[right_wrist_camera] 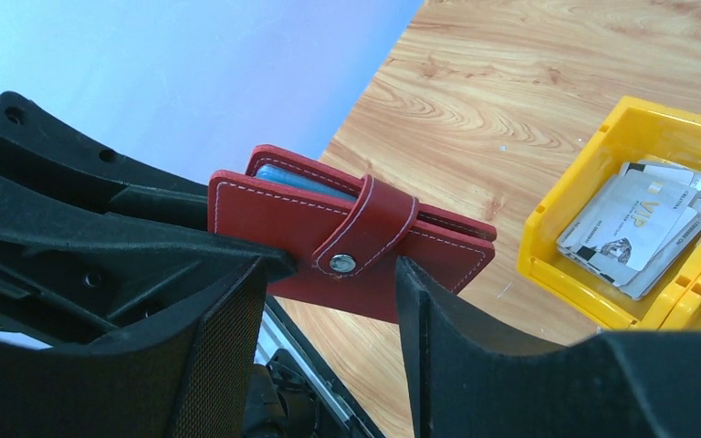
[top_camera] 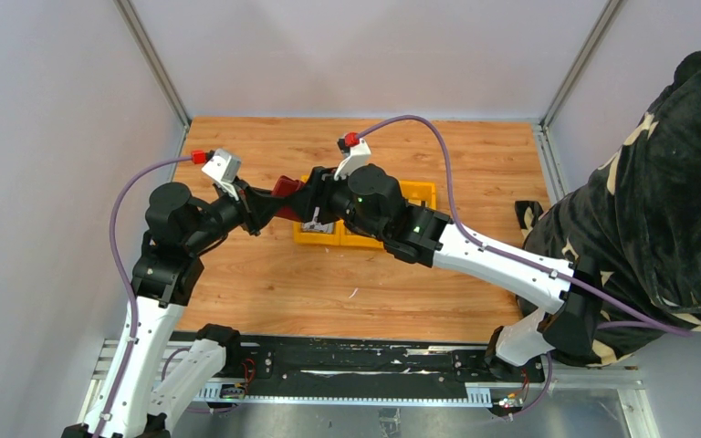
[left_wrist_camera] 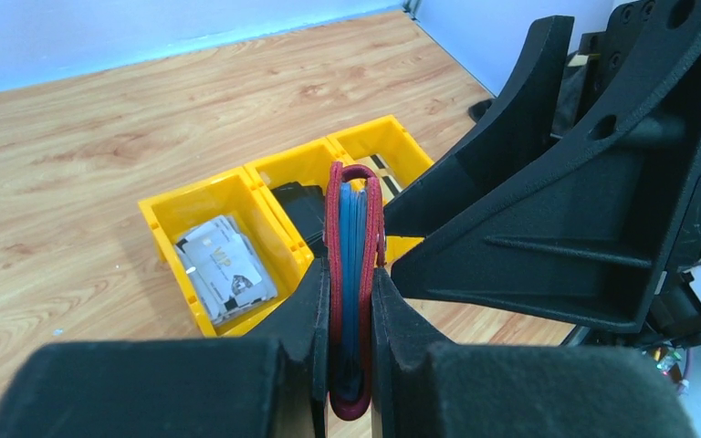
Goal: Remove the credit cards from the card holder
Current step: Open the card holder.
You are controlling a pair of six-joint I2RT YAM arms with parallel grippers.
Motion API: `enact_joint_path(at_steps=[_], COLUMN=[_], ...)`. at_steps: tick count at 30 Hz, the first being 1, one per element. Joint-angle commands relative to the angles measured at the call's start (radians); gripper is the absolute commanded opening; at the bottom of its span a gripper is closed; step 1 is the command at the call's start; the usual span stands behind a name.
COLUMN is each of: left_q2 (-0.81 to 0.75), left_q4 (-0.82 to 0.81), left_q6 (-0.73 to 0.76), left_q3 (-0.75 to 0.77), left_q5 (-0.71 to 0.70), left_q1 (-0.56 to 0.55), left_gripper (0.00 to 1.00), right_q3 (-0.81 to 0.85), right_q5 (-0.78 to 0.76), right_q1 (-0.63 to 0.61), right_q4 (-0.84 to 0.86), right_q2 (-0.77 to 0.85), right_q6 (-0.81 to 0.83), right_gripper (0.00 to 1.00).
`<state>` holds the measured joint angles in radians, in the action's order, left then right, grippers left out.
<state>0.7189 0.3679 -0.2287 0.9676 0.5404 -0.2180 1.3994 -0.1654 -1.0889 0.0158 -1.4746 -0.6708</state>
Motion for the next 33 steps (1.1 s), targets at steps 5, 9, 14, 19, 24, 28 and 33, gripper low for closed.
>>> enact_joint_path(at_steps=[5,9,14,19,24,28,33], left_q2=[-0.024,-0.028,-0.037,-0.040,-0.039,-0.041,-0.044], left_q4=[-0.048,-0.063,-0.078,-0.088,-0.091,-0.089,-0.079], left_q6=[-0.037,-0.053,-0.060,-0.067,-0.070,-0.062,-0.024], left_q3=[0.002,0.003,0.008,0.021,0.025,0.034,0.039], left_q5=[0.092,0.102,0.098,0.081,0.073,0.074,0.074], left_q1=[-0.006,-0.006,-0.007,-0.007,-0.007,-0.007,-0.007], left_gripper=[0.00,0.00,0.00,0.00,0.00,0.00,0.00], right_q3=[0.045,0.043,0.060,0.087,0.110,0.111,0.086], right_q5=[-0.100,-0.112,-0.100,-0.111,-0.165,-0.207,-0.255], right_q1=[-0.005,-0.005,-0.006,-0.010,-0.021,-0.025,-0.025], right_q4=[-0.008,-0.012,-0.035,-0.086,-0.134,-0.164,-0.174], right_q2=[-0.013,-0.023,-0.043,-0.075,-0.094,-0.093,-0.063], right_q6=[-0.065,-0.100,-0.111,-0.117,-0.092,-0.065,-0.023], right_gripper=[0.53,0.50,0.47,0.43,0.29,0.17,0.05])
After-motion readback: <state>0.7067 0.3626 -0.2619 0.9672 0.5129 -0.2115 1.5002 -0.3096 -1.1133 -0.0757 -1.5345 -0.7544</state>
